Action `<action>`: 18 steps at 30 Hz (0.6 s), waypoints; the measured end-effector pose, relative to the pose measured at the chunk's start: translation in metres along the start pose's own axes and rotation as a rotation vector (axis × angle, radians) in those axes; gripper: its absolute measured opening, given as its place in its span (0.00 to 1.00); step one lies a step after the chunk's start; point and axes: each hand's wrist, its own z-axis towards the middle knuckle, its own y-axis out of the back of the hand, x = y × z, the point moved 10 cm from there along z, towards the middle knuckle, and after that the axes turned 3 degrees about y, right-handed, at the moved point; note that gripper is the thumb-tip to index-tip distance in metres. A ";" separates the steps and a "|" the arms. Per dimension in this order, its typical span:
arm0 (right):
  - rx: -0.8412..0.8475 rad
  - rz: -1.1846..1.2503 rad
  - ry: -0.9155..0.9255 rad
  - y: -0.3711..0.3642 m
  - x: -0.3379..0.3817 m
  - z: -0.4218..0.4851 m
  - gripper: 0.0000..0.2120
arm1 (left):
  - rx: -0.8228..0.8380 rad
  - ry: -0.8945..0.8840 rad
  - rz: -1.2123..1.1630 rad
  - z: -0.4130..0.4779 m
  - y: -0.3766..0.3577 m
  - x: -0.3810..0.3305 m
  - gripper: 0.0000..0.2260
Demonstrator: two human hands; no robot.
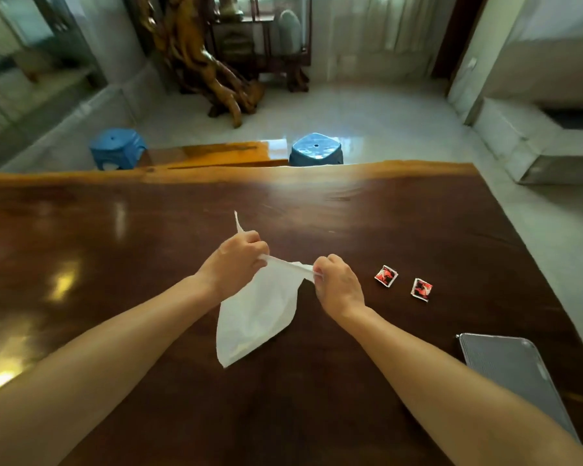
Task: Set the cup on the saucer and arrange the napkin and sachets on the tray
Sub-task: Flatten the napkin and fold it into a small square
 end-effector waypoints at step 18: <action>-0.162 -0.216 0.160 0.134 0.027 0.014 0.07 | -0.049 0.434 0.495 -0.063 0.091 0.063 0.03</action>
